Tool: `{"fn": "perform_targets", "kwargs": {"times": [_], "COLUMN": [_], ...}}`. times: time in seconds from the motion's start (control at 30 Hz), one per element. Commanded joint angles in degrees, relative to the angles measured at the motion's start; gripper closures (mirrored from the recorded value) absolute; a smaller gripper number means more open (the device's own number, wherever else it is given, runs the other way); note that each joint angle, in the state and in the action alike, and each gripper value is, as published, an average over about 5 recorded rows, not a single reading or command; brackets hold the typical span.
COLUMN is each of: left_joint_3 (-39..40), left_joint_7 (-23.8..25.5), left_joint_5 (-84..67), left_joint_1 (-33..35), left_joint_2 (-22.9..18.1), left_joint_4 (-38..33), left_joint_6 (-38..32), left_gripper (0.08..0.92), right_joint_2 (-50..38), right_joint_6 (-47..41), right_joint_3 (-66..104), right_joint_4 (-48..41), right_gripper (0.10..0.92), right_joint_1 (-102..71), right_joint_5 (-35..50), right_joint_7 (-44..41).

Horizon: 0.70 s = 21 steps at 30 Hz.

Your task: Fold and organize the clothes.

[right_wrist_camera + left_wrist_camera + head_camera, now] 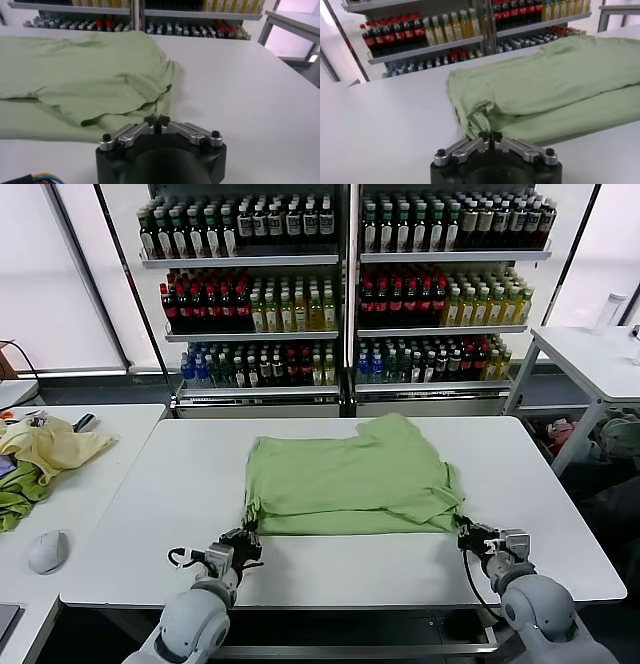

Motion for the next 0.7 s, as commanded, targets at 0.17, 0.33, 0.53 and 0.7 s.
{"fn": "perform_targets", "kwargs": {"times": [0.17, 0.33, 0.53, 0.7], "left_joint_3": [-6.97, -8.47, -10.02, -12.59], "left_joint_7": [-0.18, 0.03, 0.12, -0.02], "left_joint_5": [2.63, 2.99, 2.78, 0.83], "left_joint_1": [21.10, 22.56, 22.44, 20.94], "left_joint_2": [0.46, 1.23, 1.74, 3.06], "left_joint_4": [-16.51, -17.89, -18.92, -19.99], "left_joint_6": [0.67, 1.63, 2.38, 2.32], "left_gripper": [0.901, 0.901, 0.848, 0.711], "right_joint_2": [0.79, 0.13, 0.16, 0.00], "right_joint_6": [-0.16, -0.61, 1.49, 6.71], "right_joint_3": [6.08, 7.54, 7.30, 7.08], "right_joint_4": [13.26, 14.74, 16.39, 18.53], "right_gripper": [0.882, 0.878, 0.758, 0.620], "right_joint_1": [-15.97, -18.24, -17.24, -14.26], "right_joint_5": [-3.86, -5.45, -6.08, -4.71], "right_joint_7": [-0.34, -1.04, -1.83, -1.17]}}
